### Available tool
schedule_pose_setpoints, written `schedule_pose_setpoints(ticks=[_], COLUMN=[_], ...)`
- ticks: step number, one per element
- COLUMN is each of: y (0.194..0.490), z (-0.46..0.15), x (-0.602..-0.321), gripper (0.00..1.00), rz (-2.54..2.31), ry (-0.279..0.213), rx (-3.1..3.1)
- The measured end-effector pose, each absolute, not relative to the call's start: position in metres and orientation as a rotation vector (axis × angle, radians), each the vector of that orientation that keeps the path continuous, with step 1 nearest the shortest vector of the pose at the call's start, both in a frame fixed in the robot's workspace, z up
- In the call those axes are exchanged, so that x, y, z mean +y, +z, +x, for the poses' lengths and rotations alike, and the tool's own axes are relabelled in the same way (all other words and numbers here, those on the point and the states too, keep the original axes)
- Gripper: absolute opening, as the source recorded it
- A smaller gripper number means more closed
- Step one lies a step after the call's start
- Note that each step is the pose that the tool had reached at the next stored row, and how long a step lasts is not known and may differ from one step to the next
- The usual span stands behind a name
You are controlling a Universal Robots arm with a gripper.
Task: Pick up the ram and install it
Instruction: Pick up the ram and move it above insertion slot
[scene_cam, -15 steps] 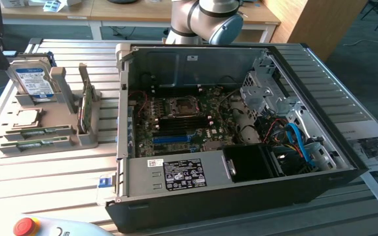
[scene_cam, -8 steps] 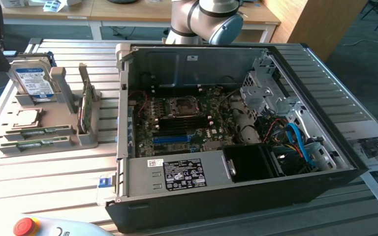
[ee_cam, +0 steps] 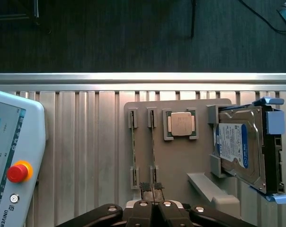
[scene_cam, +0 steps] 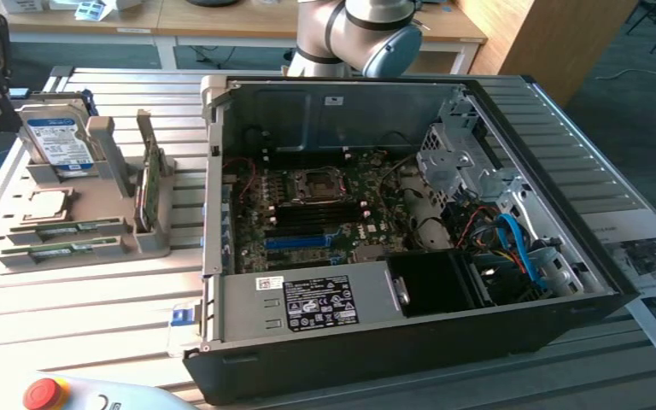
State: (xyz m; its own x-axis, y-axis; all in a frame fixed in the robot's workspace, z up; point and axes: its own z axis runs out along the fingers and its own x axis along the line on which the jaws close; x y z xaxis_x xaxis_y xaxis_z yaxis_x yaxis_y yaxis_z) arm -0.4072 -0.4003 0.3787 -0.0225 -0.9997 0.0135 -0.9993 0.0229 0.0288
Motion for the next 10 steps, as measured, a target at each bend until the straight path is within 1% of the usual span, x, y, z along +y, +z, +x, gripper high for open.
schedule_pose_setpoints(ticks=[10], y=[0.366], z=[-0.407], x=[-0.400], gripper=[0.10], rz=[2.173], ry=[-0.012], rx=[-2.223])
